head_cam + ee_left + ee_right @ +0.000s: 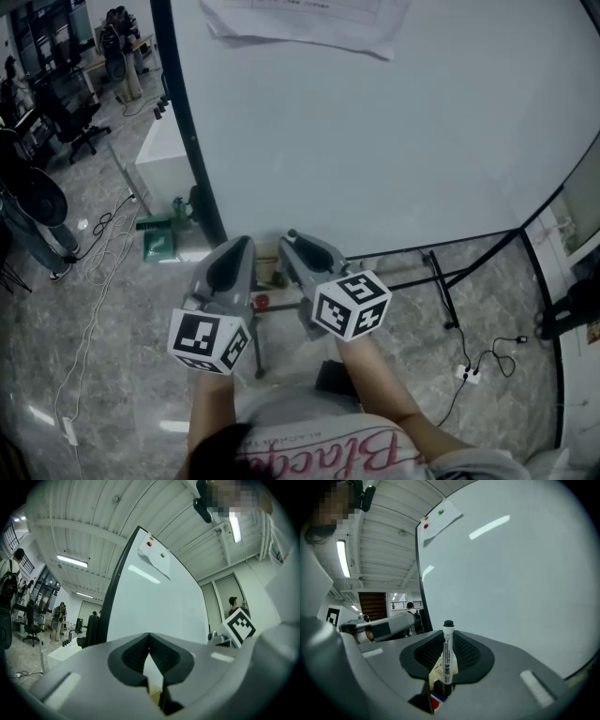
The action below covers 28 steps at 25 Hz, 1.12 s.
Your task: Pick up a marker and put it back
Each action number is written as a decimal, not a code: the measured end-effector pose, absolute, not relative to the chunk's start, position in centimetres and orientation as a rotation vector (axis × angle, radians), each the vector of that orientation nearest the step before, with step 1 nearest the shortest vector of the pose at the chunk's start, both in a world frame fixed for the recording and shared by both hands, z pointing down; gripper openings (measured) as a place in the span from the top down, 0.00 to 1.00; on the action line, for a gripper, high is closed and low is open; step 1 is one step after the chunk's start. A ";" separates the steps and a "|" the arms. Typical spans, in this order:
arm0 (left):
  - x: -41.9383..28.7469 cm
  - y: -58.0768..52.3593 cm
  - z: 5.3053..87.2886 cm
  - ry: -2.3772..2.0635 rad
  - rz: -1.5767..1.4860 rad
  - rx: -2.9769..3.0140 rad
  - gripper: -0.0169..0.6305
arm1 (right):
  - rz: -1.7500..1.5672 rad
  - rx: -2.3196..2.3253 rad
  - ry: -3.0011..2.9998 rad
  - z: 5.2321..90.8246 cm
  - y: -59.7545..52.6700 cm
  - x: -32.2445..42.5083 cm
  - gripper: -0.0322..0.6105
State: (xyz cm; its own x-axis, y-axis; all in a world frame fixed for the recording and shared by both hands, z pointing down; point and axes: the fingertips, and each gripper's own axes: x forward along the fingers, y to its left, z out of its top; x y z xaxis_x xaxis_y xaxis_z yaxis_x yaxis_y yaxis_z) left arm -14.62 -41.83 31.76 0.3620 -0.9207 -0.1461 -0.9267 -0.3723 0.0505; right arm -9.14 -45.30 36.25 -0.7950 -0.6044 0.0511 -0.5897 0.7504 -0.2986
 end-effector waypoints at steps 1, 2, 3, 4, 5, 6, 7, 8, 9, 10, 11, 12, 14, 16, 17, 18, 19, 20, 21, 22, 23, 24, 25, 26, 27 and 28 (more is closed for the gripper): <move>-14.7 -41.8 31.8 1.737 0.228 -2.554 0.98 | -0.513 -0.992 2.896 37.2 -45.5 -9.4 0.85; -14.7 -41.8 31.8 1.738 0.224 -2.550 0.98 | -0.561 -0.993 2.895 38.1 -45.6 -9.6 0.85; -14.8 -41.7 31.8 1.739 0.222 -2.548 0.97 | -0.605 -0.994 2.893 39.0 -45.7 -9.7 0.85; -14.8 -41.7 31.8 1.740 0.222 -2.549 0.98 | -0.637 -0.998 2.890 39.7 -45.7 -9.9 0.85; -14.8 -41.7 31.9 1.741 0.223 -2.550 0.97 | -0.656 -1.005 2.891 40.3 -45.8 -10.0 0.85; -14.9 -41.7 32.0 1.743 0.223 -2.551 0.97 | -0.665 -1.014 2.894 40.9 -45.8 -10.1 0.85; -14.9 -41.7 32.1 1.745 0.224 -2.553 0.97 | -0.675 -1.021 2.900 41.4 -45.8 -10.2 0.85; -14.9 -41.7 32.1 1.748 0.226 -2.555 0.98 | -0.690 -1.026 2.905 41.8 -45.8 -10.3 0.85; -14.9 -41.7 32.2 1.750 0.227 -2.557 0.98 | -0.712 -1.028 2.908 42.3 -45.8 -10.3 0.85; -14.9 -41.7 32.3 1.752 0.226 -2.557 0.98 | -0.740 -1.029 2.909 42.7 -45.8 -10.3 0.85; -14.9 -41.6 32.4 1.753 0.222 -2.556 0.98 | -0.765 -1.029 2.908 43.0 -45.8 -10.2 0.85; -14.9 -41.6 32.4 1.752 0.216 -2.553 0.98 | -0.781 -1.030 2.906 43.3 -45.9 -10.1 0.84; -14.7 -41.7 32.5 1.748 0.206 -2.550 0.97 | -0.782 -1.036 2.905 43.5 -46.1 -9.9 0.85; -14.6 -41.7 32.6 1.743 0.203 -2.552 0.98 | -0.751 -1.050 2.915 43.7 -46.3 -9.7 0.84; -14.4 -41.7 32.6 1.740 0.202 -2.553 0.98 | -0.730 -1.056 2.921 43.7 -46.3 -9.7 0.84; -14.3 -41.7 32.6 1.738 0.201 -2.555 0.97 | -0.712 -1.057 2.926 43.8 -46.3 -9.7 0.84; -14.3 -41.7 32.6 1.735 0.203 -2.558 0.97 | -0.700 -1.056 2.929 43.8 -46.4 -9.7 0.84; -14.2 -41.7 32.6 1.734 0.207 -2.561 0.98 | -0.687 -1.058 2.934 43.9 -46.4 -9.8 0.84; -14.2 -41.7 32.6 1.734 0.214 -2.565 0.98 | -0.667 -1.062 2.942 43.9 -46.4 -9.8 0.82; -14.2 -41.7 32.6 1.735 0.220 -2.568 0.97 | -0.640 -1.063 2.952 43.8 -46.4 -9.8 0.77; -14.2 -41.7 32.6 1.736 0.225 -2.568 0.98 | -0.609 -1.060 2.958 43.5 -46.4 -9.7 0.72; -14.3 -41.7 32.5 1.738 0.227 -2.566 0.97 | -0.578 -1.054 2.956 43.0 -46.3 -9.6 0.68; -14.3 -41.7 32.5 1.740 0.229 -2.564 0.98 | -0.544 -1.049 2.950 42.4 -46.2 -9.4 0.66; -14.4 -41.7 32.5 1.742 0.230 -2.562 0.98 | -0.506 -1.050 2.942 41.6 -46.2 -9.1 0.65; -14.4 -41.7 32.5 1.744 0.231 -2.561 0.97 | -0.463 -1.058 2.937 40.8 -46.2 -8.7 0.65; -14.4 -41.7 32.5 1.745 0.231 -2.561 0.97 | -0.420 -1.069 2.932 40.0 -46.2 -8.3 0.65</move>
